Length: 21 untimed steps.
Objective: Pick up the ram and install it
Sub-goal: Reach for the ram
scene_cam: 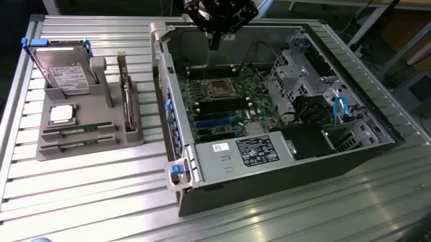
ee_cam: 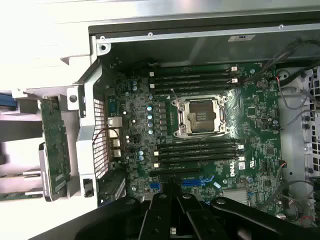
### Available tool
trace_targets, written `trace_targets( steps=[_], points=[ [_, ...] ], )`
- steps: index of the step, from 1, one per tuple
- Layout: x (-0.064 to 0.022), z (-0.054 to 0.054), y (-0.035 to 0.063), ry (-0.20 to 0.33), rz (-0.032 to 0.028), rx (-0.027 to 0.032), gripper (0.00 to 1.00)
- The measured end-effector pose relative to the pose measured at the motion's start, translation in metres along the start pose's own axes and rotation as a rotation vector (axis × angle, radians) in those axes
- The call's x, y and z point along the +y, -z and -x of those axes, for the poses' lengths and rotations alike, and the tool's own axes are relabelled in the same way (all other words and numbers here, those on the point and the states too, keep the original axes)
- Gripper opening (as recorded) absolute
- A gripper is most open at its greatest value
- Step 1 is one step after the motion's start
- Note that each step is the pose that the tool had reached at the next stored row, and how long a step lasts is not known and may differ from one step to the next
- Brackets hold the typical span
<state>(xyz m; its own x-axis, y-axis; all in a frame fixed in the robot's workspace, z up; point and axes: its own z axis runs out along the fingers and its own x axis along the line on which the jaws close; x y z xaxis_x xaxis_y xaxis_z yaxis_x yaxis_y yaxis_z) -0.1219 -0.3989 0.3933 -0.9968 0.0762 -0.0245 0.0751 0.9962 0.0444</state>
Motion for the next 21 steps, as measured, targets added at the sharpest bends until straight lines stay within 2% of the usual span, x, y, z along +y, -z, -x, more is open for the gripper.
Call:
trace_targets(
  steps=[14, 16, 21],
  points=[
    [-0.0002, -0.002, 0.0001, 0.0, 0.0, 0.0, 0.11],
    [-0.001, -0.013, 0.0003, 0.0, 0.0, 0.0, 0.11],
    [-0.0044, -0.058, 0.0017, 0.0, -0.0001, 0.0001, 0.11]
  ],
)
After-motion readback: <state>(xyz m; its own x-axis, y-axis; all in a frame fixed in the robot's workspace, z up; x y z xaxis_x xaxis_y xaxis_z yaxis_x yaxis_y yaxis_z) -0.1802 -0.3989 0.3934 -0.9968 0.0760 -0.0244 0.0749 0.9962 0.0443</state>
